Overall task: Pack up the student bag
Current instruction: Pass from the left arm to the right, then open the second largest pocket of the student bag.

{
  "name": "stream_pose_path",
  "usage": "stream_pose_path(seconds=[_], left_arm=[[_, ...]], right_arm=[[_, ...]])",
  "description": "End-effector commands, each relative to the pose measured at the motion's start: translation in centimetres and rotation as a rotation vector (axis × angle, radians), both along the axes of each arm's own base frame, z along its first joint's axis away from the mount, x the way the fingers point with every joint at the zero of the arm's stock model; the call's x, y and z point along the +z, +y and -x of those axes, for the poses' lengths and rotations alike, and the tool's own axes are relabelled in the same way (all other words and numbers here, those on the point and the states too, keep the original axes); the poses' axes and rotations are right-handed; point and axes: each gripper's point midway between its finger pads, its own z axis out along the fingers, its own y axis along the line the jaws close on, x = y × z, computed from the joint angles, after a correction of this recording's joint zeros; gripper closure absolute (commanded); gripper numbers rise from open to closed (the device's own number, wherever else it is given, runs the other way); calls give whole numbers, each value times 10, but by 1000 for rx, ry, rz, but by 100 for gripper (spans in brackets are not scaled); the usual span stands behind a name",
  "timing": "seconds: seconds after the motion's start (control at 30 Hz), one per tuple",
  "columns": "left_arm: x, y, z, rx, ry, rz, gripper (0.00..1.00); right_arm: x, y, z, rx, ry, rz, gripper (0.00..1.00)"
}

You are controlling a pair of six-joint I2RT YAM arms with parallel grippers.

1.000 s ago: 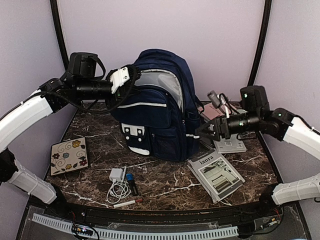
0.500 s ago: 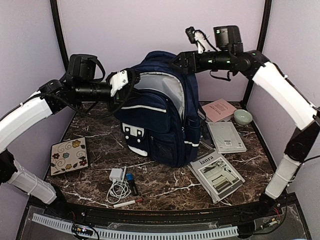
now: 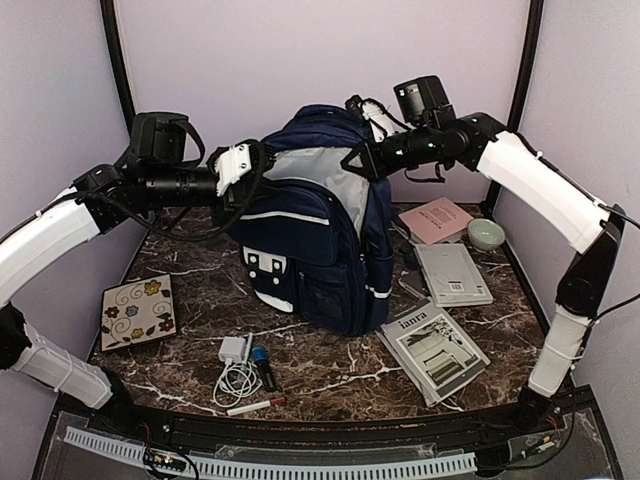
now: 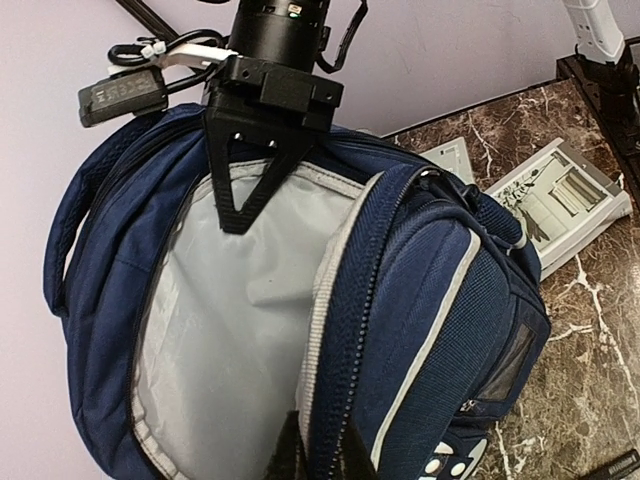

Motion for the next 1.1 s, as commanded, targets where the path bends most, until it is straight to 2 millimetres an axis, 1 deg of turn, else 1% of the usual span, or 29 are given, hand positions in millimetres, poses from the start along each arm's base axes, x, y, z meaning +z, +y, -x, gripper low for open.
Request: stream_pose_path(seconds=[0.0, 0.03, 0.07, 0.1, 0.13, 0.17, 0.2, 0.23, 0.27, 0.33, 0.37, 0.4, 0.47, 0.5, 0.57, 0.6, 0.63, 0.7, 0.73, 0.8, 0.83, 0.87, 0.97, 1.07], left_arm=[[50, 12, -1, 66, -125, 146, 100], [54, 14, -2, 84, -141, 169, 100], [56, 17, -2, 94, -157, 188, 97], [63, 19, 1, 94, -177, 221, 89], [65, 21, 8, 82, -180, 241, 80], [68, 23, 16, 58, -181, 265, 64], [71, 25, 26, 26, -180, 286, 52], [73, 26, 36, -4, -174, 311, 43], [77, 29, 45, -26, -170, 341, 36], [86, 36, 60, -51, -138, 414, 28], [91, 40, 65, -52, -107, 461, 23], [96, 42, 67, -46, -90, 503, 20], [108, 49, 57, 33, 40, 631, 17], [110, 50, 49, 79, 118, 681, 17], [106, 47, 21, 204, 300, 767, 19], [98, 45, 7, 271, 391, 795, 21], [88, 36, -4, 298, 465, 795, 20], [68, 9, -10, 279, 556, 756, 6], [59, -3, -14, 297, 544, 733, 2], [45, -23, -17, 330, 463, 683, 1], [41, -30, -21, 350, 422, 669, 1], [32, -36, -32, 390, 405, 657, 1], [24, -38, -60, 506, 354, 652, 1], [17, -49, -74, 530, 331, 621, 1]], right_arm=[[38, -6, 10, -58, 18, -181, 100], [46, -9, 8, -86, 19, -220, 100], [52, -13, 5, -119, 23, -256, 100], [60, -18, 2, -158, 27, -299, 100], [68, -25, -1, -196, 17, -331, 100], [77, -33, -5, -242, -1, -360, 100], [86, -42, -8, -289, -24, -389, 100], [94, -53, -13, -349, -52, -412, 100], [108, -66, -17, -417, -100, -451, 100], [136, -87, -13, -490, -173, -539, 100], [142, -94, -12, -518, -194, -577, 100], [153, -100, -10, -542, -222, -623, 100], [160, -108, -7, -593, -257, -682, 100], [161, -110, -6, -620, -275, -703, 100], [162, -110, -1, -664, -304, -745, 100], [161, -111, 1, -690, -314, -768, 100], [159, -113, 2, -721, -320, -796, 100], [156, -110, 5, -742, -325, -868, 100], [151, -106, 6, -748, -320, -883, 100], [143, -95, 7, -758, -310, -895, 100], [140, -88, 7, -754, -307, -898, 100], [138, -79, 10, -742, -302, -896, 100], [133, -56, 15, -709, -309, -880, 100], [131, -39, 20, -685, -318, -861, 100]])
